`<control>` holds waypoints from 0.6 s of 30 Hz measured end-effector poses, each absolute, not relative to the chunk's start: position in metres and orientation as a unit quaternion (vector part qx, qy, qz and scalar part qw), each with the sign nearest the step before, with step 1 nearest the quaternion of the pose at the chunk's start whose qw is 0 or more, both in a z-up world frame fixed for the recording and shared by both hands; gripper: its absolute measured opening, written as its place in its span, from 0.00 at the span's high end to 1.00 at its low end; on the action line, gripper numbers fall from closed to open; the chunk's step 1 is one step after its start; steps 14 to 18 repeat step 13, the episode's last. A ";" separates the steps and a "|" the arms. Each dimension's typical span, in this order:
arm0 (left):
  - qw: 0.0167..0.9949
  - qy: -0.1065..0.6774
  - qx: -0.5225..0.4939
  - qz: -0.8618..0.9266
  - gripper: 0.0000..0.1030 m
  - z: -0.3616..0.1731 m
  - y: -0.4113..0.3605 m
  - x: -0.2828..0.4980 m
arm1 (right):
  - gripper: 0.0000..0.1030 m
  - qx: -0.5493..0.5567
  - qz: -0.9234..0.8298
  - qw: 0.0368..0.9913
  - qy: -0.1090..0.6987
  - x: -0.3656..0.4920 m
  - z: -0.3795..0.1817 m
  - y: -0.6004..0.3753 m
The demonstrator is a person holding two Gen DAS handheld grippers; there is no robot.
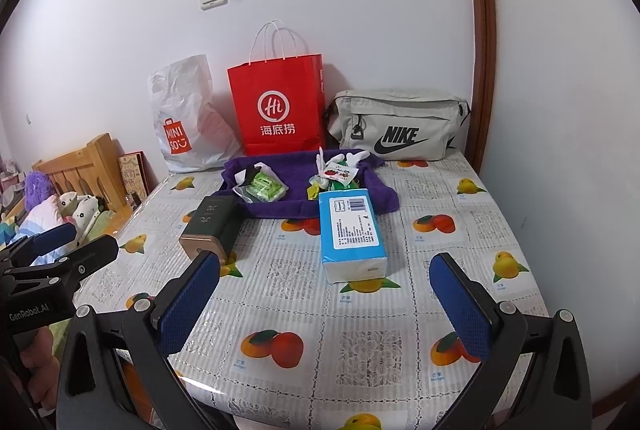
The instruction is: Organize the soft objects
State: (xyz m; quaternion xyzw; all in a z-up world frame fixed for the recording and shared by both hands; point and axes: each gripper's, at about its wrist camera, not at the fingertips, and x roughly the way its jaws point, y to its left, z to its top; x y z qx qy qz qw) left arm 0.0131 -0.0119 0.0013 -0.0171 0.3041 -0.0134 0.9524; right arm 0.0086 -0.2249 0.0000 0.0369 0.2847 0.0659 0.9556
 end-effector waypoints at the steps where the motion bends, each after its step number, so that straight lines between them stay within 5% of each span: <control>1: 0.952 0.304 -0.017 -0.014 0.04 0.001 -0.012 0.013 | 0.00 0.037 0.067 0.956 0.285 0.008 0.000 -0.224; 18: 0.952 0.307 -0.017 -0.009 0.04 0.002 -0.011 0.013 | 0.00 0.038 0.067 0.955 0.285 0.008 0.001 -0.223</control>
